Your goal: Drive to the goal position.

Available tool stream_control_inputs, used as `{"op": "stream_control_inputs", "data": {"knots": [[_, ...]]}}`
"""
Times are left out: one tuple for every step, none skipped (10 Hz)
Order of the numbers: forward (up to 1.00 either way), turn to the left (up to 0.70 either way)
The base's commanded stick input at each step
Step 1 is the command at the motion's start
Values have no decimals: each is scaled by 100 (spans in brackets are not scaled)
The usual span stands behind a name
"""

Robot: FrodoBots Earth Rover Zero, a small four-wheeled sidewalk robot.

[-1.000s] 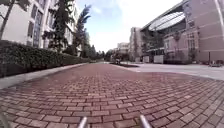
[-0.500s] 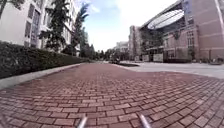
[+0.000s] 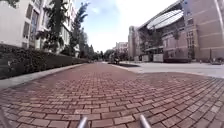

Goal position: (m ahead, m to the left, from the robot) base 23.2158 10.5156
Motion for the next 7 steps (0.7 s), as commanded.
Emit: {"op": "stream_control_inputs", "data": {"knots": [[70, 0], [70, 0], [70, 0], [70, 0], [70, 0], [70, 0], [70, 0]]}}
